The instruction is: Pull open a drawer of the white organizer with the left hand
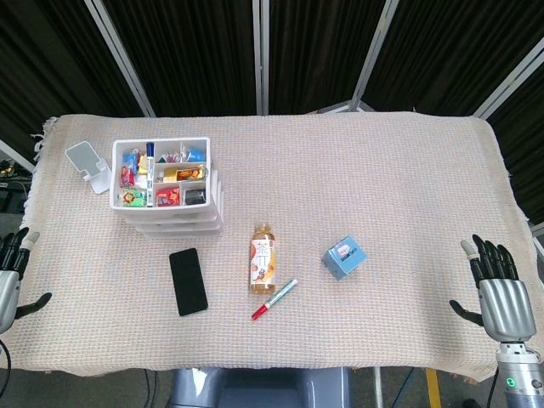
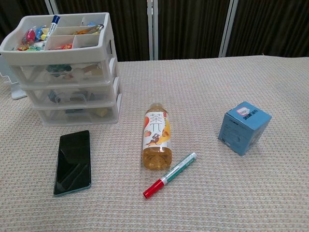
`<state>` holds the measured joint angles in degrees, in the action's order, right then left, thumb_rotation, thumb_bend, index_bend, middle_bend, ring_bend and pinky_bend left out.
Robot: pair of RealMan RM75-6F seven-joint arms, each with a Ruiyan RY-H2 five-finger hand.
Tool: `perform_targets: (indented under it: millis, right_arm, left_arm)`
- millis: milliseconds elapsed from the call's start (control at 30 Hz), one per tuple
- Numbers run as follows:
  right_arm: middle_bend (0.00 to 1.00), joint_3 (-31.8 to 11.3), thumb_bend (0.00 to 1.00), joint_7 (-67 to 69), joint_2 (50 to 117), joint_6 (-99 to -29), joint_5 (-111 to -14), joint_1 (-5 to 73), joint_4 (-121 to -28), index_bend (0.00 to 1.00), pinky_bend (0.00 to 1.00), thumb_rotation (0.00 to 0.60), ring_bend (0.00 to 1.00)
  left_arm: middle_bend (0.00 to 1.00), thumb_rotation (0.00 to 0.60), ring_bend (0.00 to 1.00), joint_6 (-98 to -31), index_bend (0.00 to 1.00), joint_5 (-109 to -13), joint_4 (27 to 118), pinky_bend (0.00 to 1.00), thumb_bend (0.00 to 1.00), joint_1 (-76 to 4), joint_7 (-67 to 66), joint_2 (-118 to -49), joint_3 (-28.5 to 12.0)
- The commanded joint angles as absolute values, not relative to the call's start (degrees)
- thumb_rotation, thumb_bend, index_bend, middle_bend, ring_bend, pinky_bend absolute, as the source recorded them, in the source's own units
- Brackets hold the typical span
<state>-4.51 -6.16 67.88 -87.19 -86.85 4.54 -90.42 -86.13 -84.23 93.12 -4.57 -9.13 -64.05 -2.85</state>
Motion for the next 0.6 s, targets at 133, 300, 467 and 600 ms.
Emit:
perform_targets:
  millis: [133,300,467,600]
  right_arm:
    - [0.0,-4.51,0.0,-6.18,67.9,-86.96,-86.76,4.62,-90.39,0.04,0.0,0.6,0.0]
    - [0.0,-4.48,0.0,-6.14,67.93,-86.66,-86.43,4.61,-90.39,0.04,0.0,0.6,0.0]
    - [0.0,-4.3,0.0,-6.47,67.89,-86.33,-86.65,4.77,-90.82,0.04,0.0,0.6,0.0]
    - [0.0,-4.25,0.0,-6.67,67.85,-85.83,-86.25,4.83,-91.04,0.04,0.0,0.6,0.0]
  left_arm:
    - [0.0,0.6,0.0,-85.79,0.0,-83.96,93.08,0.0,0.14,-4.64,-9.23,-64.06,-2.85]
    - [0.0,0.6,0.0,-85.67,0.0,-83.96,93.22,0.0,0.14,-4.64,-9.14,-63.96,-2.79]
    - [0.0,0.6,0.0,-85.39,0.0,-84.24,93.29,0.0,0.14,-4.75,-9.24,-64.01,-2.56]
    - [0.0,0.6,0.0,-84.42,0.0,-83.76,93.49,0.0,0.14,-4.9,-9.19,-64.01,-2.33]
